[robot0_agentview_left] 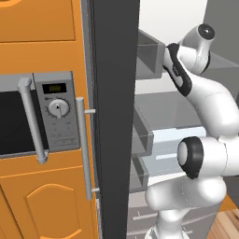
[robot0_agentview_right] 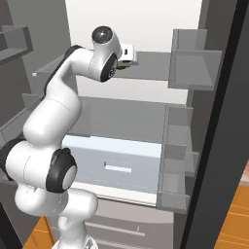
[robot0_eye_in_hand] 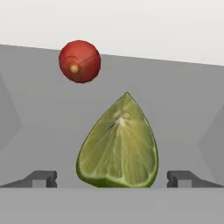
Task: Take the lemon wedge from the fridge and place it on the plate with fish on the dining counter.
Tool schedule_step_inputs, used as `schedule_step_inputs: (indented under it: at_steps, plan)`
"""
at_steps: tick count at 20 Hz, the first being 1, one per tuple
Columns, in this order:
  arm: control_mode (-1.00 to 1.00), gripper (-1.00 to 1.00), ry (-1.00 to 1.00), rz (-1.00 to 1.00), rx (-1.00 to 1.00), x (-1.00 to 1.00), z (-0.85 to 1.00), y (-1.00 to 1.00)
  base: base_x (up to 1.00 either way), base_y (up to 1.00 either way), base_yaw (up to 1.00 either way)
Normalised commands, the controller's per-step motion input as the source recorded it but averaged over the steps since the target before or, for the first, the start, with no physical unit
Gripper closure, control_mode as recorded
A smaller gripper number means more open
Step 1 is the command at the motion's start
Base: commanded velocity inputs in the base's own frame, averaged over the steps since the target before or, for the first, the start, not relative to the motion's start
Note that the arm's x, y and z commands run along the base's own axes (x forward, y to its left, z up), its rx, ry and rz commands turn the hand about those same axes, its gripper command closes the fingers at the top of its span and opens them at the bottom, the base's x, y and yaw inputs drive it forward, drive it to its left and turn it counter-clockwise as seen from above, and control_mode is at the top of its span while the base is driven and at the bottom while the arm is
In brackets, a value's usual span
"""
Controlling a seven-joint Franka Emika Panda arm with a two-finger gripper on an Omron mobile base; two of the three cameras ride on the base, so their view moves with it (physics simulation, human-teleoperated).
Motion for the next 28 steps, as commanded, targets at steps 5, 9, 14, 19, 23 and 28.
schedule_step_inputs:
  at_steps: [5, 9, 14, 19, 23, 28]
  plan:
    - [-1.00, -1.00, 0.12, 0.00, 0.00, 0.14, -0.32, 0.01, 0.00, 0.00, 0.00]
    - [-1.00, -1.00, 0.00, 0.00, 0.00, 0.49, -0.04, 0.00, 0.00, 0.00, 0.00]
    - [-1.00, -1.00, -0.01, -0.04, 0.00, 0.10, 0.07, 0.00, 0.00, 0.00, 0.00]
    - [-1.00, -1.00, -0.03, -0.07, 0.05, 0.00, -0.02, 0.00, 0.00, 0.00, 0.00]
    - [-1.00, -1.00, -0.10, -0.09, 0.06, 0.01, -0.10, 0.00, 0.00, 0.00, 0.00]
    - [-1.00, -1.00, -0.11, -0.08, 0.06, 0.10, -0.09, 0.00, 0.00, 0.00, 0.00]
